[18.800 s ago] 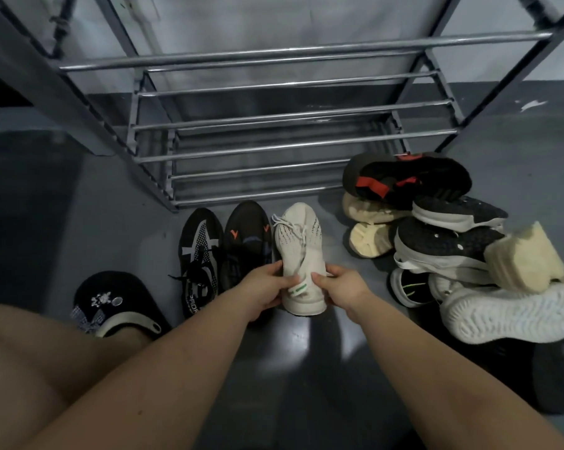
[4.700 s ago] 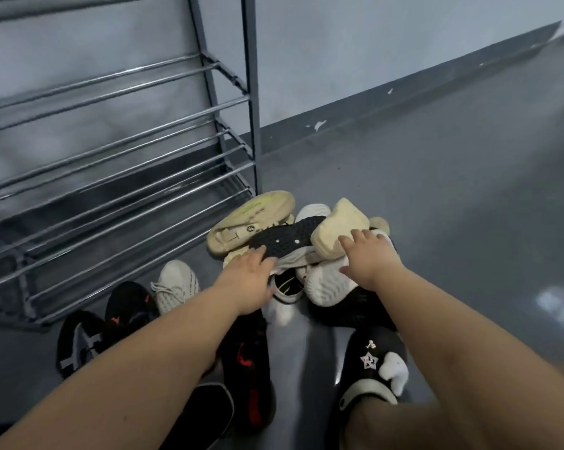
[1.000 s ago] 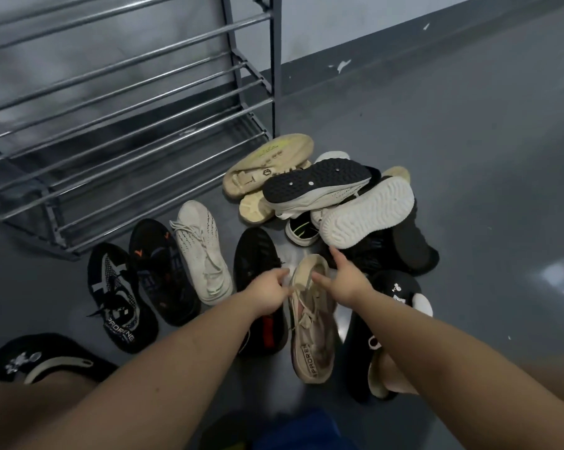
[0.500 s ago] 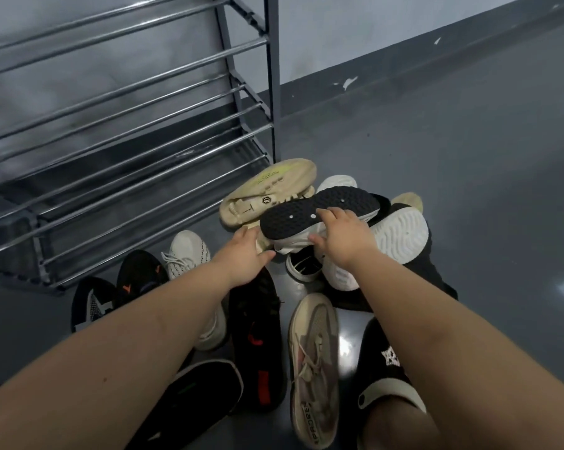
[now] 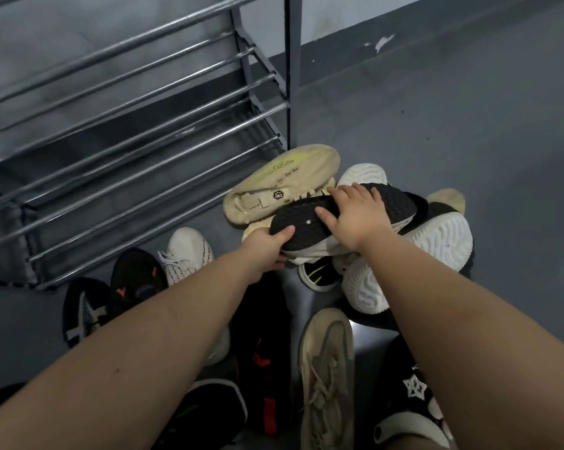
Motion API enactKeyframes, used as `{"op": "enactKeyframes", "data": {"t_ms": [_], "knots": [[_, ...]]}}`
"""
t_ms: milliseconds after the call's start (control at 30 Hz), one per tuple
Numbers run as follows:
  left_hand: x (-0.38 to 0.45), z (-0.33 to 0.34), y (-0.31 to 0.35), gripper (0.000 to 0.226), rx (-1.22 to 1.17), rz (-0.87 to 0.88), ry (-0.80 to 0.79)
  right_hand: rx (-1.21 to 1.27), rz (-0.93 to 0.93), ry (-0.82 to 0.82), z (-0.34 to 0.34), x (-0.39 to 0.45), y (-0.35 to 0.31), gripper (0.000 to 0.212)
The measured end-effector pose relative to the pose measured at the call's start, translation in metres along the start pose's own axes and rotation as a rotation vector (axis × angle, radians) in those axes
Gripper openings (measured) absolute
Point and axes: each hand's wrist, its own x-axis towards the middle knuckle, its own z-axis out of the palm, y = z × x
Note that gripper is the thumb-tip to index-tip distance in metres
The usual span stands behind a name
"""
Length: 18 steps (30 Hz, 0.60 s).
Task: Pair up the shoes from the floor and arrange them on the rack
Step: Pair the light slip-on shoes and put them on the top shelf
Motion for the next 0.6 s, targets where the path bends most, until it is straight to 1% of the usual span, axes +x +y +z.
{"op": "enactKeyframes", "data": {"t_ms": [33, 100, 167, 233, 267, 333, 433, 500, 567, 600], "knots": [[0.0, -0.001, 0.0, 0.039, -0.036, 0.004, -0.022, -0.059, -0.019, 0.017, -0.001, -0.001, 0.001, 0.065], [-0.003, -0.005, -0.001, 0.029, -0.091, 0.056, -0.059, -0.148, -0.049, 0.054, -0.007, -0.003, 0.002, 0.071], [-0.008, -0.009, -0.002, 0.019, -0.164, 0.103, -0.099, -0.171, -0.051, 0.079, -0.014, -0.009, 0.001, 0.076], [-0.018, -0.015, -0.003, 0.016, -0.233, 0.138, -0.113, -0.164, -0.048, 0.102, -0.017, -0.015, -0.002, 0.08], [-0.024, -0.019, -0.003, 0.017, -0.25, 0.16, -0.103, -0.145, -0.049, 0.105, -0.019, -0.017, -0.006, 0.081], [-0.038, -0.031, -0.002, 0.027, -0.255, 0.212, -0.074, -0.079, -0.054, 0.098, -0.024, -0.023, -0.018, 0.079], [-0.062, -0.061, -0.005, 0.038, -0.135, 0.334, 0.001, 0.037, -0.071, 0.103, -0.029, -0.035, -0.045, 0.075], [-0.078, -0.084, -0.01, 0.044, -0.07, 0.389, 0.042, 0.089, -0.096, 0.138, -0.03, -0.047, -0.065, 0.076], [-0.103, -0.108, -0.017, 0.047, -0.089, 0.409, 0.07, 0.148, -0.126, 0.177, -0.031, -0.065, -0.089, 0.076], [-0.115, -0.12, -0.023, 0.049, -0.106, 0.416, 0.076, 0.175, -0.135, 0.19, -0.03, -0.074, -0.101, 0.071]]}}
